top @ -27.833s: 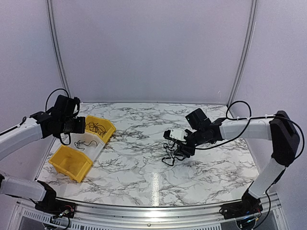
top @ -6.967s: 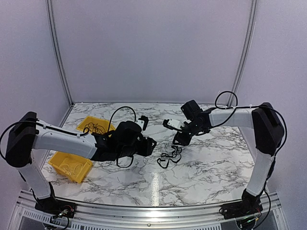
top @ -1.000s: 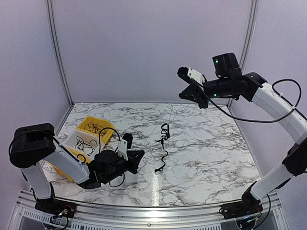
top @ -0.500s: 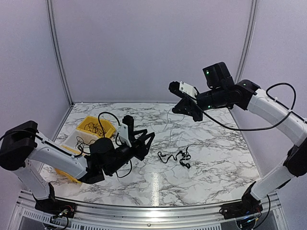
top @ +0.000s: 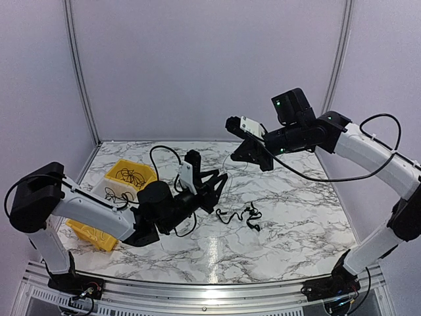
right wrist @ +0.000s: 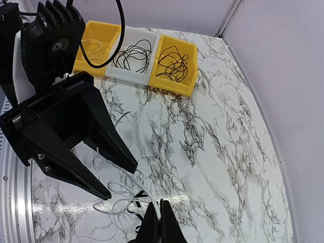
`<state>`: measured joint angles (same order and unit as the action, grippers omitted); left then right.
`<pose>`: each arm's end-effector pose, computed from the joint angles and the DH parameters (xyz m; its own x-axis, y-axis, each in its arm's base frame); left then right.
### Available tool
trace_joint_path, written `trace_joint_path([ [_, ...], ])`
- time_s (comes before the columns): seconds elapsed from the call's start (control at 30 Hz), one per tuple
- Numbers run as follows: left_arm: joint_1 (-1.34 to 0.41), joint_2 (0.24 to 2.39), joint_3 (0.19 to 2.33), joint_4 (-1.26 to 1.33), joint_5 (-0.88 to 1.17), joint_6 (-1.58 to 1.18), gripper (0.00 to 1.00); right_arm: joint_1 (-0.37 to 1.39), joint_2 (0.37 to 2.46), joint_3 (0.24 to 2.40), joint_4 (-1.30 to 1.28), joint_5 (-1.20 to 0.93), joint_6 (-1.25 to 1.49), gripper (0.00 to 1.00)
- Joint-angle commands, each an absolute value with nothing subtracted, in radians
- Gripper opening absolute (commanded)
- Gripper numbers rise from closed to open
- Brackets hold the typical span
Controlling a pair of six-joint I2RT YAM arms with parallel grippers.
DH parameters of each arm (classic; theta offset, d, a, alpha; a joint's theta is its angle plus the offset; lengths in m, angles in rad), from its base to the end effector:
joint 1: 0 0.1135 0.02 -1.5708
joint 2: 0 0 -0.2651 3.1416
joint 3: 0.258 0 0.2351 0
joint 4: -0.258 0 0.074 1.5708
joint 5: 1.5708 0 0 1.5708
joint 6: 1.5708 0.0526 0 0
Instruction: Untangle the cables
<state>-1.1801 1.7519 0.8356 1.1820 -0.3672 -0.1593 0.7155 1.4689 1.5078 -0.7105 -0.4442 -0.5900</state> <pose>0.1593 -0.3372 0.2628 -0.0172 -0.3469 -0.9377 0.7377 0.6287 -0.2461 0.2214 0.2224 0.3704 0.0806 -0.5956 -0.7993 -0.9645 0.1558 -0.2133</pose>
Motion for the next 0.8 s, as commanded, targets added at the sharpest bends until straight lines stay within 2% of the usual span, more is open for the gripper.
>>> trace_joint_path([
  [0.0, -1.182, 1.784, 0.887, 1.189, -0.372, -0.143, 0.34, 0.731, 1.476, 1.505, -0.689, -0.461, -0.57, 0.0],
  [0.27, -1.167, 1.877, 0.964, 1.172, -0.461, -0.2, 0.44, 0.735, 1.48, 1.51, -0.688, -0.471, -0.56, 0.0],
  [0.5, -1.217, 1.805, 0.856, 1.231, -0.629, -0.199, 0.53, 0.735, 1.479, 1.507, -0.667, -0.416, -0.545, 0.0],
  [0.67, -1.274, 1.746, 0.772, 1.275, -0.672, -0.133, 0.54, 0.735, 1.49, 1.503, -0.656, -0.399, -0.539, 0.0],
  [0.77, -1.279, 1.759, 0.775, 1.272, -0.609, -0.117, 0.5, 0.736, 1.495, 1.506, -0.653, -0.399, -0.535, 0.0],
])
